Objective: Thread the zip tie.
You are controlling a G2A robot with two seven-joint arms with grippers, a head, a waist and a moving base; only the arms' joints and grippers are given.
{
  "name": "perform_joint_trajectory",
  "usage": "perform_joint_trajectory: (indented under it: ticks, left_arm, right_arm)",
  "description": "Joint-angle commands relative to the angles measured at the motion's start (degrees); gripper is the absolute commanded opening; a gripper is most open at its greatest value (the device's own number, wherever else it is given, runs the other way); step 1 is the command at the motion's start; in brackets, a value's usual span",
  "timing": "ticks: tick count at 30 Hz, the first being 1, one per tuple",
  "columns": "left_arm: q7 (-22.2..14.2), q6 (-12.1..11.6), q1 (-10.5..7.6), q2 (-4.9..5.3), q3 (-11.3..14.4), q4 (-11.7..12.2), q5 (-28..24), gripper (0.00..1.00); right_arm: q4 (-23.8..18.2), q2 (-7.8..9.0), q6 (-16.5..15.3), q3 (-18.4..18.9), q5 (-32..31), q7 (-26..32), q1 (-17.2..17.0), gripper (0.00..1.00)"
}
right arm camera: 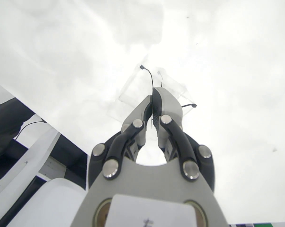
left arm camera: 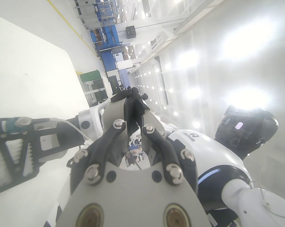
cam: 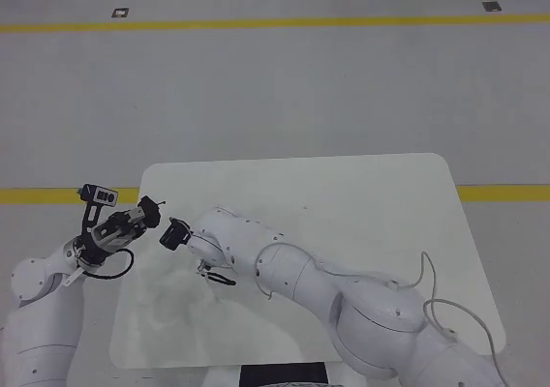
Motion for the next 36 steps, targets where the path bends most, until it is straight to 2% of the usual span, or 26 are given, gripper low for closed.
perform_joint_trajectory:
  ticks: [1,11,18,24,36]
  left_arm:
    - [0.0,0.0,0.0,0.0,0.0,0.0,0.0,0.0]
    - [0.0,0.0,0.0,0.0,0.0,0.0,0.0,0.0]
    - [0.0,0.0,0.0,0.0,0.0,0.0,0.0,0.0]
    - [0.0,0.0,0.0,0.0,0.0,0.0,0.0,0.0]
    - [0.0,0.0,0.0,0.0,0.0,0.0,0.0,0.0]
  right_arm:
    - [-0.7,0.48,0.1,0.8,0.1,0.0,0.0,0.0]
    - [-6.4,4.57,0.6,6.0,-0.3,-0.9,-2.0,0.0]
    - [-13.1,9.2,0.7,12.0,-0.8,-2.6,-5.2,0.0]
    - [-20.9,13.85,0.0,18.9,-1.3,-3.8,-10.6,0.0]
    - [-21.3,14.06,-0.1,19.2,-1.3,-3.8,-10.9,0.0]
